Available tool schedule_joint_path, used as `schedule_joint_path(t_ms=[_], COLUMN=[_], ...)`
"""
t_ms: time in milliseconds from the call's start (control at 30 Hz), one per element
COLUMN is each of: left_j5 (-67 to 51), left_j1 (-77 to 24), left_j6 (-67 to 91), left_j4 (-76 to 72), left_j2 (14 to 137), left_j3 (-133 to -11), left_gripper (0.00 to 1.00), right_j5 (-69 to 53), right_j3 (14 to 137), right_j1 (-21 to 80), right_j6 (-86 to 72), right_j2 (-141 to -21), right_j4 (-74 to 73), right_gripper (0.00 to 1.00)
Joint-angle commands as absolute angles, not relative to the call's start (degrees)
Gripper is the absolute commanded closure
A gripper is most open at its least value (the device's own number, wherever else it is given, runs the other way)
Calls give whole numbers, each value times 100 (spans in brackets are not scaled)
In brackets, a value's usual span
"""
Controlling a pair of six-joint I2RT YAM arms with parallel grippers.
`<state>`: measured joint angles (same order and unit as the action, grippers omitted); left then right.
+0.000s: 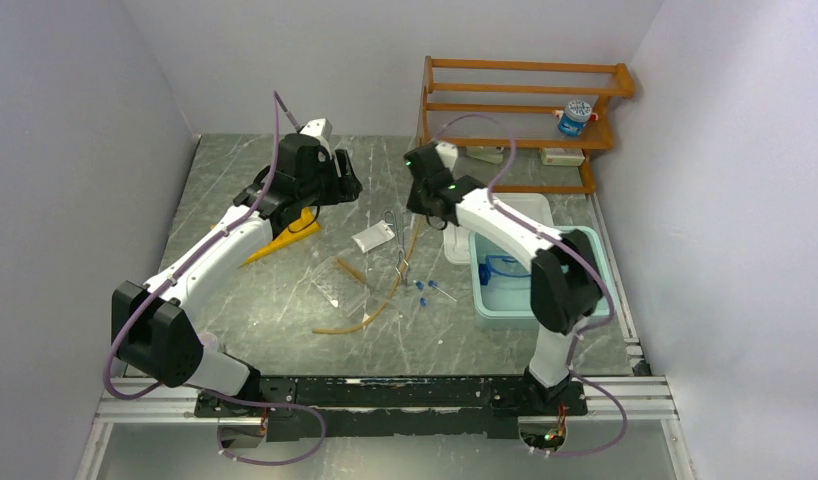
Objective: Organize the chemistry lab equipment
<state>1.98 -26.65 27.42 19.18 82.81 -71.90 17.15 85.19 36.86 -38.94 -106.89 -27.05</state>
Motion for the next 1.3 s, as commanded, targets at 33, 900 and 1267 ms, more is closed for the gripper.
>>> schedule_joint_path(t_ms=[33, 900, 1267], left_j5=[202, -10, -9], left_j1=[-2628, -2646, -2646], left_j6=[2707, 2830, 2778], left_j4=[1906, 1799, 1793], left_j2=[8196, 7908, 7820], left_j3=[-7177, -6727, -6654], left_gripper=[33, 33, 33], right_j5=[1775, 4025, 3369], right_j3=[8219, 5435, 4435], right_j1=[3173, 1802, 1076], right_j6=[-4219, -7589, -8094], right_j2=[-9705, -6208, -6761], right_j4=[-2566, -5605, -4460], right_gripper=[93, 93, 96])
